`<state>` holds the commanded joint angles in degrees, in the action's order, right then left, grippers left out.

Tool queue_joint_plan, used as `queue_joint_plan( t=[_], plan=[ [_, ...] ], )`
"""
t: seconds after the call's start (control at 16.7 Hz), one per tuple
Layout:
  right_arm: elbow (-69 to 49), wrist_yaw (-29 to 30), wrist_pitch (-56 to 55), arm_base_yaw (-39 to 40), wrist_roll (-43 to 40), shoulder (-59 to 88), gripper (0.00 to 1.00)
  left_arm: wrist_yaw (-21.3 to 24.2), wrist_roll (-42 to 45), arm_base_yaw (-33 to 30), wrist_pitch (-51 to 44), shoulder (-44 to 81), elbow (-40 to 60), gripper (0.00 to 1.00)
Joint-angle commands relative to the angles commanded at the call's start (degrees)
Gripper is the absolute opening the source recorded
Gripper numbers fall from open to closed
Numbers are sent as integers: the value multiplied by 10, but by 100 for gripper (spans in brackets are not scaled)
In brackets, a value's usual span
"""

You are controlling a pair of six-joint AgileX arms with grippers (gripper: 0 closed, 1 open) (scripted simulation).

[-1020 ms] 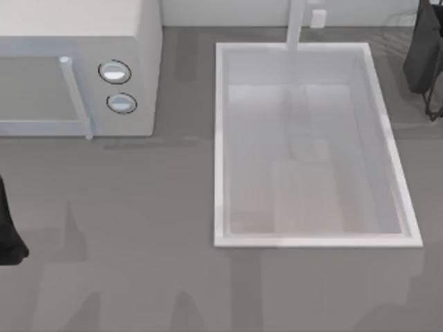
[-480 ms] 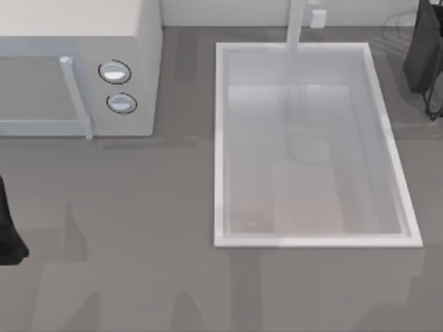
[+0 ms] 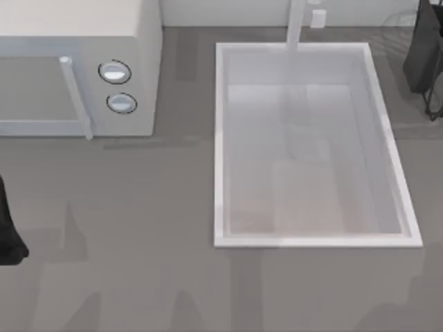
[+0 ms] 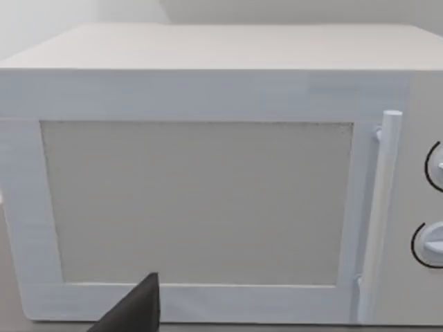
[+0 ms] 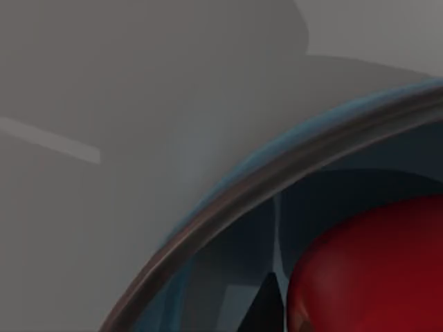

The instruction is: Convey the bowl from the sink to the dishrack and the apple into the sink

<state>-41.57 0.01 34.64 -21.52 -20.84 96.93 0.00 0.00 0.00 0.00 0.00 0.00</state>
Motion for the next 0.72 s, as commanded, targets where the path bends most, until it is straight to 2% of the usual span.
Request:
queue_joint_plan(
  t=[0.36, 0.42, 0.72],
  plan=[
    [0, 0, 0, 0, 0, 0, 0, 0, 0, 0, 0, 0, 0, 100],
    [-25, -13, 65, -6, 2, -59, 0, 0, 0, 0, 0, 0, 0, 100],
    [-71, -15, 133, -5, -3, -76, 0, 0, 0, 0, 0, 0, 0, 100]
  ],
)
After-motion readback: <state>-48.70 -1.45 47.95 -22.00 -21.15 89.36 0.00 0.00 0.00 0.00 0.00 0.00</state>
